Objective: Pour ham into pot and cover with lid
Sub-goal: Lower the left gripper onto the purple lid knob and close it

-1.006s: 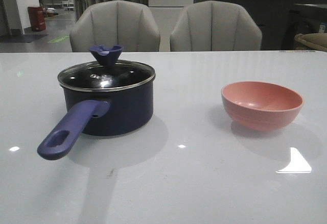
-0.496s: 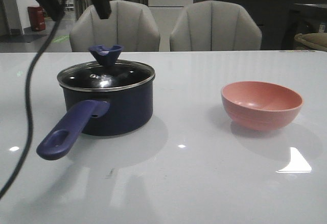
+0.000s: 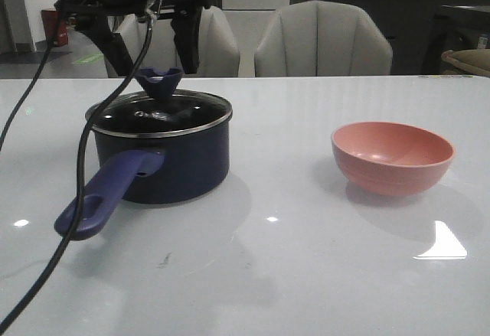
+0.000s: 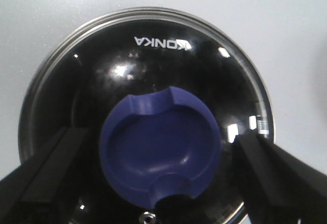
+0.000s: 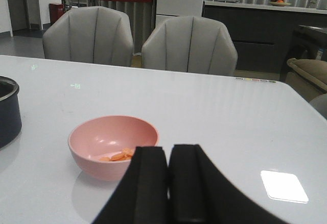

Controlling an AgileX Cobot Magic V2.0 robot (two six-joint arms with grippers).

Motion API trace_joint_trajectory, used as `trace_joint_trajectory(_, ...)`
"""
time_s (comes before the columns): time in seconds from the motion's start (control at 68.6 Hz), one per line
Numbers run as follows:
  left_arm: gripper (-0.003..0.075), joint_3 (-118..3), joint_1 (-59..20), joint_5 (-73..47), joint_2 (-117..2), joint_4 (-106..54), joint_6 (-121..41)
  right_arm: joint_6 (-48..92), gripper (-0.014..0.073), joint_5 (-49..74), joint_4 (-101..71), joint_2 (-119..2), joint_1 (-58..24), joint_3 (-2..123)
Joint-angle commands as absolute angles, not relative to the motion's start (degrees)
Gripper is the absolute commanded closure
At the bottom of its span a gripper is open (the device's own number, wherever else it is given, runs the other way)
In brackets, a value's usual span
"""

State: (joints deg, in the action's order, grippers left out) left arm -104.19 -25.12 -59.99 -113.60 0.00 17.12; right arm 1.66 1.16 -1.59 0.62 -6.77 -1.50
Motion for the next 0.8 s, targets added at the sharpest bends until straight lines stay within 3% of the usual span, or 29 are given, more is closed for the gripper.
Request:
trace_joint_trajectory(0.0,0.0115,-105.99,-25.41,-57.72,-111.50,0.54,18.11,1.79,0.0443,-3.51,-1.03,1.72,-6.37,-1.23)
trace_joint_trajectory(0.306,0.0132,-106.03,-25.41,-55.82,-113.16,0.94,18.28,1.79,0.0443,-3.51,-1.03,1.72,-6.37,-1.23)
trace_joint_trajectory(0.627,0.0471,-106.03,-25.41,-53.52,-113.16,0.74,18.28,1.79,0.0443,-3.51,-1.03,1.72,-6.37,-1.23)
trace_joint_trajectory(0.787,0.0534,-106.03,-25.41,-53.52,-113.16,0.74,18.28,1.79,0.0443,-3.51,-1.03,1.72,-6.37,-1.23)
